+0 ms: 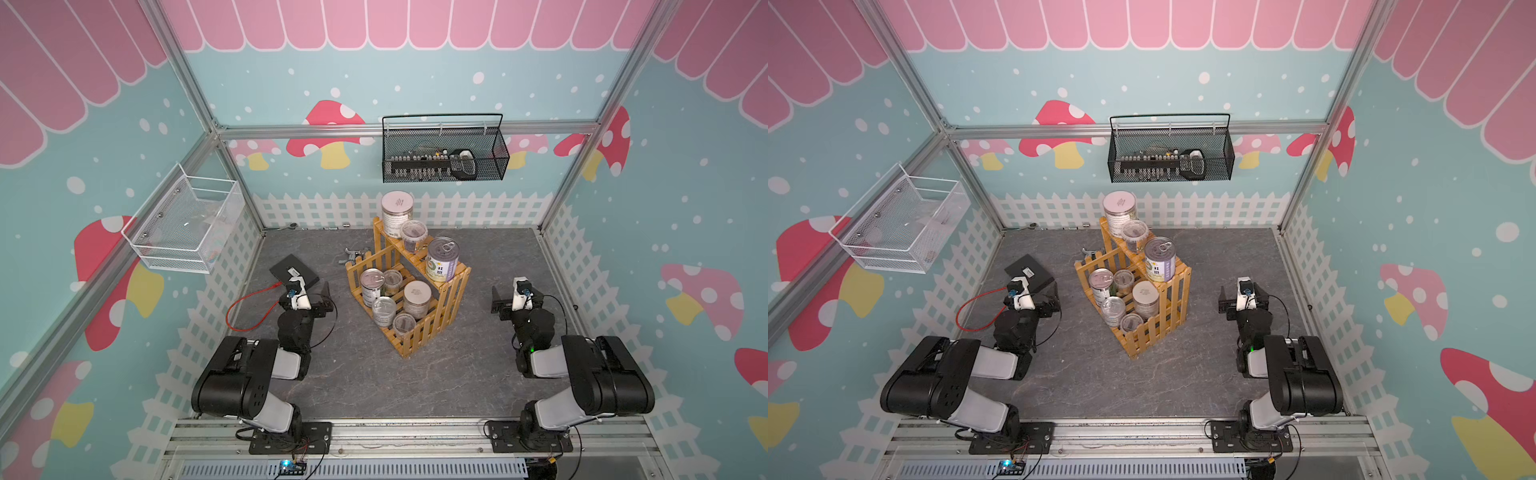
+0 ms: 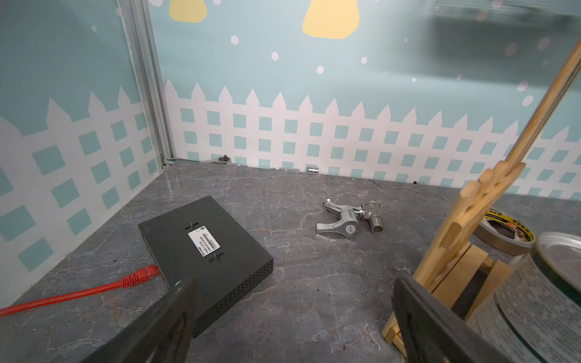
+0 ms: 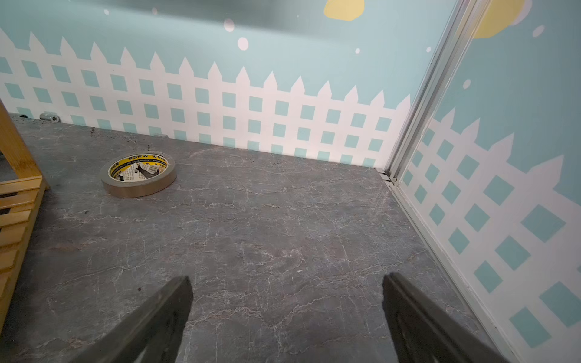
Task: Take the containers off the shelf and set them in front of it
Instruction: Adjust the shelf at the center of the board.
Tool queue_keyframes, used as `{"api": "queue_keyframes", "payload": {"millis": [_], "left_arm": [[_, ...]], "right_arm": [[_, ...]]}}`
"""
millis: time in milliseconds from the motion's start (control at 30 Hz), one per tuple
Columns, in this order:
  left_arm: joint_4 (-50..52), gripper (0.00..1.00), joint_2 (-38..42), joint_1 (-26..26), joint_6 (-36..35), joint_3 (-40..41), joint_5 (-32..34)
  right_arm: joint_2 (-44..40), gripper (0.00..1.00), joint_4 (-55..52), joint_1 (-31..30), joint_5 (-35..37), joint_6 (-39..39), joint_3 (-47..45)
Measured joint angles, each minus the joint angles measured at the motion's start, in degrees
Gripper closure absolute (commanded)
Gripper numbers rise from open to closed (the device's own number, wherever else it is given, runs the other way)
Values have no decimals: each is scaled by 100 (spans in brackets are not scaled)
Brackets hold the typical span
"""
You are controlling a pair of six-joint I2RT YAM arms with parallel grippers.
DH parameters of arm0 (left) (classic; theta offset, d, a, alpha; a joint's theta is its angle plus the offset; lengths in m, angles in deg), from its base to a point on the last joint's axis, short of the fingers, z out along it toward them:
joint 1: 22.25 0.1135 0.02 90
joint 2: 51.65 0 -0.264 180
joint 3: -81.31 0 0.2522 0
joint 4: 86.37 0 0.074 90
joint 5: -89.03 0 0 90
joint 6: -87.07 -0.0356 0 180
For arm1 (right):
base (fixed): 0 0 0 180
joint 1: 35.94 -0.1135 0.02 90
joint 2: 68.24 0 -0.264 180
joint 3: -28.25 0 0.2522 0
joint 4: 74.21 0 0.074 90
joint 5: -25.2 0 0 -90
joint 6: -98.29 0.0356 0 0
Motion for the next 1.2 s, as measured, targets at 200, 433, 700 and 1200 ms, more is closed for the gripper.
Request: {"api": "queue_keyframes", "payload": {"millis": [200,433,700,1200], "left_arm": [[0,1,0,0,0,0,2],[4,1,0,46,2,0,-76],[-35,1,17,166,-33,17,-476],[2026,1,2337,-90,503,-599,-1429]], "right_arm": [[0,1,-4,0,0,0,0],[0,1,-11,0,0,0,0],[-26,1,44,0,-2,0,-46],[-3261,1,-1873,0,-684,579,-208]]}}
